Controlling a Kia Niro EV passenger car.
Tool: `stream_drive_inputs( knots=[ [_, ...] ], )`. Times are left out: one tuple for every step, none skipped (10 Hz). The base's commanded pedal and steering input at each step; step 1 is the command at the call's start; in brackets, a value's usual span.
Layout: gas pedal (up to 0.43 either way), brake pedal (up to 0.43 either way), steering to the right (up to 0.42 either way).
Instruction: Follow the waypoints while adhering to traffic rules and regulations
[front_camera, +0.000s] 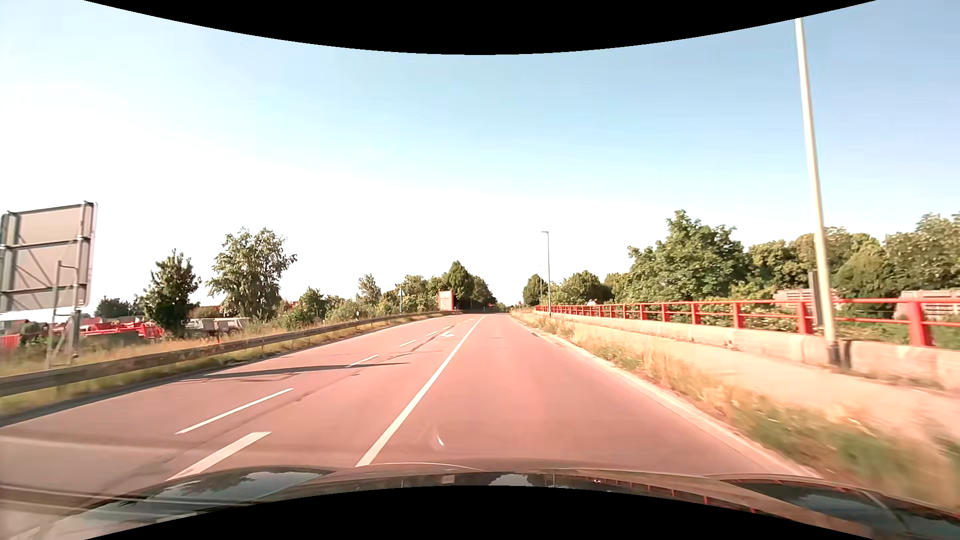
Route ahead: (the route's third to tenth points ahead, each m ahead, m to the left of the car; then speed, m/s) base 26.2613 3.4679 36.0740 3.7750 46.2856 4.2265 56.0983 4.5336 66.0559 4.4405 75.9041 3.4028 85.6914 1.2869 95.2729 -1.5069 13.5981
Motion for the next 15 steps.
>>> stream_drive_inputs(
  knots=[
    [0.268,0.006,-0.016],
    [0.268,0.006,-0.012],
    [0.268,0.006,-0.011],
    [0.268,0.006,-0.01],
    [0.268,0.006,-0.01],
    [0.268,0.006,-0.009],
    [0.268,0.006,-0.007],
    [0.268,0.006,-0.006],
    [0.268,0.006,-0.004],
    [0.268,0.006,-0.004],
    [0.248,0.006,-0.003],
    [0.248,0.006,-0.004],
    [0.24,0.006,-0.004],
    [0.189,0.006,-0.004],
    [0.189,0.006,-0.004]
  ],
)
